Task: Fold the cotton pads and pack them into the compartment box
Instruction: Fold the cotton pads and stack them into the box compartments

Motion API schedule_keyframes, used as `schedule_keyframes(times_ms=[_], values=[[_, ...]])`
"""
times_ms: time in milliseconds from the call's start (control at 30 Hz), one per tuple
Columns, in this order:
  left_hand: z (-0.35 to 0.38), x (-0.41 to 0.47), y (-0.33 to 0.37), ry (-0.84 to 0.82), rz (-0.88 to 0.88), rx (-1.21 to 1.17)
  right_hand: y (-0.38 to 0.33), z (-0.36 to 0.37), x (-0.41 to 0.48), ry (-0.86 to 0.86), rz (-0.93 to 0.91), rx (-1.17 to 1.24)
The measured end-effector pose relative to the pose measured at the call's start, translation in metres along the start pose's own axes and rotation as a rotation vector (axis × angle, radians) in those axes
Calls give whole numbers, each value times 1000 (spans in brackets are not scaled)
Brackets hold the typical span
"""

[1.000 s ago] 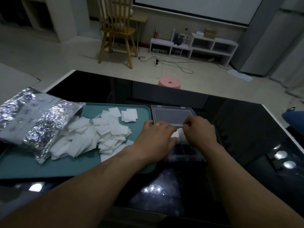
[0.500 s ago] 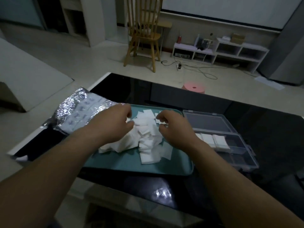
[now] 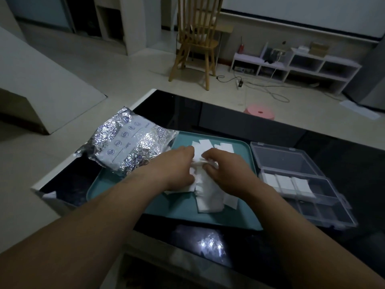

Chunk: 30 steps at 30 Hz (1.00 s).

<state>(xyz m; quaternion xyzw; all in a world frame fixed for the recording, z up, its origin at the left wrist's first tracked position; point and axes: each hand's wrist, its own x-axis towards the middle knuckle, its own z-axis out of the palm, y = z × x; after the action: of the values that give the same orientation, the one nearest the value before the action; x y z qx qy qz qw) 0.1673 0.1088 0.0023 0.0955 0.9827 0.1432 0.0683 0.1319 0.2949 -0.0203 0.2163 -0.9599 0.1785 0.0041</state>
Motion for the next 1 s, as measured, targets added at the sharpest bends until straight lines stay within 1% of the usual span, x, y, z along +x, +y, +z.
schedule_keyframes(times_ms=[100,167,233,333,433,533,600,633,700,767,833,933,1000], values=[[-1,-1,2,-2,-4,-8,2,5,1,-25,-11,-1],[-1,0,3,27,-1,-15,3,5,2,-4,-43,-38],[-2,1,5,71,0,-30,7,3,4,51,-57,-68],[-2,5,5,151,-42,-109,15,-3,6,181,-45,-14],[-2,9,6,265,-60,-187,19,-12,4,275,13,183],[-1,12,13,315,-62,-333,21,-22,0,306,152,516],[0,14,21,302,-65,-448,20,-25,-3,280,254,808],[0,14,26,290,-67,-501,19,-26,-6,239,305,957],[1,14,33,255,-72,-588,18,-27,-10,157,387,1150],[2,13,38,232,-85,-708,18,-27,-14,105,425,1246],[3,13,39,231,-114,-819,18,-26,-14,72,450,1290],[4,14,36,210,-158,-889,21,-23,-14,47,464,1264],[4,15,34,207,-192,-928,24,-20,-14,60,457,1205]])
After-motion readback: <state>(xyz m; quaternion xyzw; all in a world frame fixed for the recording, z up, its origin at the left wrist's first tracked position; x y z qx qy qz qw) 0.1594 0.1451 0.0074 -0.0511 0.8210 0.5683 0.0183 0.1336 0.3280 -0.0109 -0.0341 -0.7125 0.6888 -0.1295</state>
